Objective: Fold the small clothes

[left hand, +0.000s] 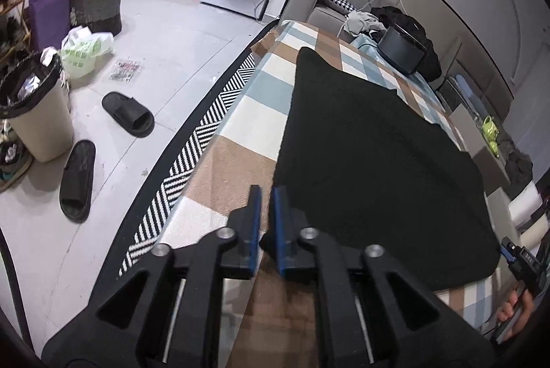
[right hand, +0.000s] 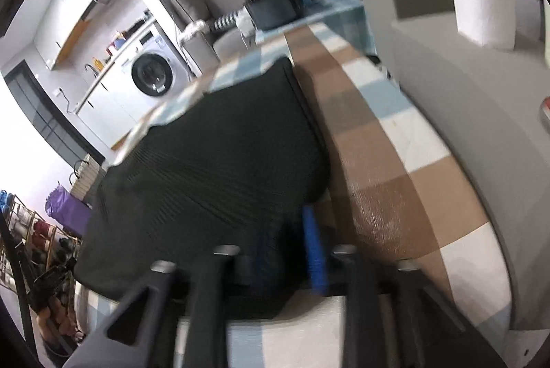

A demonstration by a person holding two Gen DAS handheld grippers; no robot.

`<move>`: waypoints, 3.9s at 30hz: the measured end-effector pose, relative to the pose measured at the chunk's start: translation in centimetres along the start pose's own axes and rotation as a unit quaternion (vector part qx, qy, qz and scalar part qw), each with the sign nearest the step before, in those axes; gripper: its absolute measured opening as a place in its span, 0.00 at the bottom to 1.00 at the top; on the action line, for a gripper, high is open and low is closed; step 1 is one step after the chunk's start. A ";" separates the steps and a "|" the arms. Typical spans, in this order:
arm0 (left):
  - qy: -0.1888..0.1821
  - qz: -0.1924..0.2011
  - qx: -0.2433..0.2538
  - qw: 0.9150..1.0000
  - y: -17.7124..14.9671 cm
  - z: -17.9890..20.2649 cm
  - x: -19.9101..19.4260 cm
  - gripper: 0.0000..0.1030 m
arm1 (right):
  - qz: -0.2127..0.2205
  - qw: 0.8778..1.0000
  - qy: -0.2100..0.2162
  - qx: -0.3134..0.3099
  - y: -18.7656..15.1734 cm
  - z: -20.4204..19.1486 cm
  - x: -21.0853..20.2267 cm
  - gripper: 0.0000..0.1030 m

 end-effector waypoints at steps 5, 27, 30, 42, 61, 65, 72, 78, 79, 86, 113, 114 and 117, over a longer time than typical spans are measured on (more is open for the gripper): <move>-0.016 -0.012 -0.034 0.999 -0.9 -0.5 -1.9 0.47 | 0.032 0.998 0.047 0.003 0.7 -2.2 -1.7 0.50; -0.097 -0.105 -0.056 0.988 -6.0 4.4 -0.1 0.57 | -0.027 0.997 0.072 -0.024 -3.4 -7.0 1.8 0.54; -0.134 -0.121 -0.090 0.980 -6.0 4.6 0.4 0.58 | -0.032 0.995 0.081 -0.039 -3.9 -8.3 2.0 0.54; -0.169 -0.145 -0.114 0.968 -5.8 5.8 1.6 0.59 | -0.037 0.993 0.094 -0.063 -4.4 -10.1 2.6 0.55; -0.076 -0.012 -0.160 0.984 -2.3 4.6 4.8 0.22 | -0.041 0.991 0.085 -0.090 -4.5 -11.9 4.0 0.55; -0.071 0.017 -0.131 0.989 -1.9 4.6 3.5 0.16 | -0.039 0.992 0.082 -0.093 -4.5 -11.9 3.8 0.55; -0.043 0.046 -0.086 0.994 -1.1 3.5 1.2 0.16 | -0.055 0.990 0.090 -0.091 -5.0 -12.2 4.2 0.55; -0.007 0.099 0.036 0.994 0.8 8.0 -1.0 0.16 | -0.072 0.989 0.101 -0.086 -5.2 -12.5 4.6 0.55; -0.009 0.108 0.063 0.992 1.3 9.6 -1.4 0.16 | -0.072 0.988 0.102 -0.087 -5.2 -12.6 4.5 0.55; -0.075 0.120 0.198 0.970 2.6 21.2 -1.7 0.15 | -0.067 0.989 0.103 -0.088 -4.9 -12.5 3.9 0.56; -0.157 -0.003 0.129 0.979 -0.9 16.2 0.8 0.64 | -0.122 0.980 0.152 -0.051 -3.1 -16.1 9.5 0.43; -0.154 -0.006 0.123 0.980 -0.8 15.6 1.1 0.64 | -0.128 0.978 0.155 -0.051 -3.0 -16.6 10.2 0.40; -0.148 -0.013 0.119 0.982 -0.6 15.2 2.1 0.64 | -0.134 0.978 0.149 -0.054 -2.9 -17.5 12.2 0.17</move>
Point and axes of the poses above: each gripper's, at about its wrist camera, not at the fingertips, and x roughly the way its jaws point, z to its right, y to its top, the point moved 8 cm from there along x, roughly the way its jaws point, and after that the axes turned 1 degree about z, right-handed, at the moved point
